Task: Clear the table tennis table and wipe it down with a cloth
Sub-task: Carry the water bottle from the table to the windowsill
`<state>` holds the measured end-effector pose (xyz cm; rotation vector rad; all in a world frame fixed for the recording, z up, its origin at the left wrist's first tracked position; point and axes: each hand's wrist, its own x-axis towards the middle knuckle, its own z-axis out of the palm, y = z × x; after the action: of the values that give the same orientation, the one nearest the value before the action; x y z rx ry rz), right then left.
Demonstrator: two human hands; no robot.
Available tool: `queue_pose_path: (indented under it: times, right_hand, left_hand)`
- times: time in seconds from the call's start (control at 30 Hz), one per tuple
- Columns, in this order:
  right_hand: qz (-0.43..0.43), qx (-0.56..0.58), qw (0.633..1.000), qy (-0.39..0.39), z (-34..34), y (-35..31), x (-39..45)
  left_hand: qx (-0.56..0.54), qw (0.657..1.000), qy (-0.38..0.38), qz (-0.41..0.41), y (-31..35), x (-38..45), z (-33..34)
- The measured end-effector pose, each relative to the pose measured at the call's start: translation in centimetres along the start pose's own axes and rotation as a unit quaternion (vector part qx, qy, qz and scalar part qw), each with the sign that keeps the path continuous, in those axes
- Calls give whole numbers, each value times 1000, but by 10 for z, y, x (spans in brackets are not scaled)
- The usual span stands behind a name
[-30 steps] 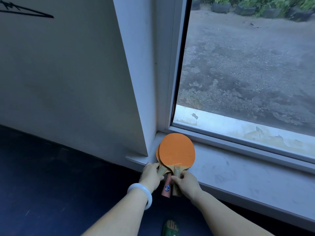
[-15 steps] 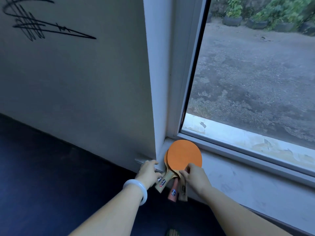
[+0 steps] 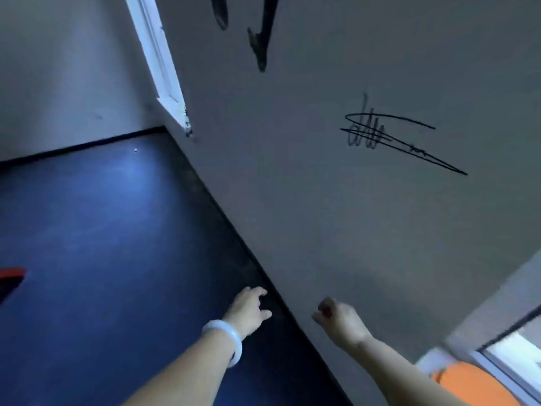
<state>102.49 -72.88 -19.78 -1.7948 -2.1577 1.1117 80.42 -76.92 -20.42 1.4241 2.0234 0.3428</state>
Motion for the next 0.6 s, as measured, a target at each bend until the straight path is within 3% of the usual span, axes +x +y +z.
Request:
queue_pose_path:
  times: [0.23,0.43,0.6]
  right_hand:
    - [-142,-58,985,-85,71,-194,61]
    - [-268,-78,949,-148,165,-364,82]
    - [-355,-112,909,-190,226,-471,91]
  left_hand:
    - [-64,983,133,-110,-142,-34,-152]
    - [-78,939,256,-215,-264,-91,-269]
    - [-68,902,313,-289,-339,-126,-331]
